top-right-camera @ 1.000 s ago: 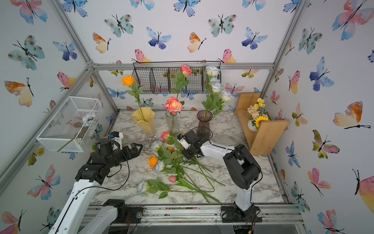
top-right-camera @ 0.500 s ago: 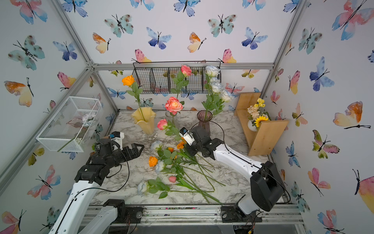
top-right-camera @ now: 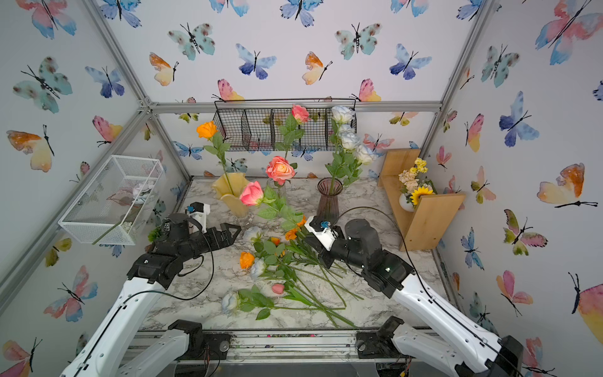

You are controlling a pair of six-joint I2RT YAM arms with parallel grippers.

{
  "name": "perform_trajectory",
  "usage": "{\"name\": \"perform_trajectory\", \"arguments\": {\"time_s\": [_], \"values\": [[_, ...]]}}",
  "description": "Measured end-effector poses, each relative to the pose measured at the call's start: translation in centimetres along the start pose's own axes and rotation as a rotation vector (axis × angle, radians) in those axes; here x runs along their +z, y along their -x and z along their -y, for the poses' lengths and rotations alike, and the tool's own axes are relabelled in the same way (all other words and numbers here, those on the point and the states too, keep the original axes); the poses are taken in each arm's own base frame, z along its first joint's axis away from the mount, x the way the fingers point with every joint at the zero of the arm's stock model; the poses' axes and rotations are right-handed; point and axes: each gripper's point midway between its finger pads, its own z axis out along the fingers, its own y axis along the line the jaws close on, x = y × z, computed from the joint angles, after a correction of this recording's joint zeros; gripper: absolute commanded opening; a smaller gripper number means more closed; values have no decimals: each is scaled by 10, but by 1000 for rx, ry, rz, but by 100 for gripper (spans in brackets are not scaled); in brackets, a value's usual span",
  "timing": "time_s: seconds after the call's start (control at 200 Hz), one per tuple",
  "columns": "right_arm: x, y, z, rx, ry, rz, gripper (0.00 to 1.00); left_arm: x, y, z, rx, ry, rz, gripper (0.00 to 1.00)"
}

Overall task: Arrange the flowers in different vases according to their colors
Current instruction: Adjust the flower in the vase.

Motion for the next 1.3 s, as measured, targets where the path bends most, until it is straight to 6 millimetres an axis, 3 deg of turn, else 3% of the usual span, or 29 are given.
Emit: {"name": "perform_trajectory", "arguments": {"time_s": [0.16,0.3,0.395,0.521,0.666,0.811,0.926,1.001,1.161,1.296], "values": [[-16,51,-1,0,3,156,3,25,10,36,42,-53,-7,100],[-24,79,4,8,-23,266,3,65,23,64,55,-94,-35,96],[-30,103,10,5,-56,368,3,92,42,80,60,-113,-32,90],[-23,122,19,6,-80,460,3,118,74,95,69,-121,13,72],[8,119,32,24,-98,479,3,136,125,106,83,-124,98,35],[38,108,51,54,-143,498,3,151,180,107,88,-127,179,22],[55,100,79,87,-197,547,3,168,206,104,100,-134,204,21],[69,92,99,110,-228,568,3,181,213,103,112,-138,203,21],[106,87,135,142,-266,606,3,205,204,91,115,-122,151,26],[129,95,151,151,-266,670,3,211,202,81,106,-124,129,32]]}}
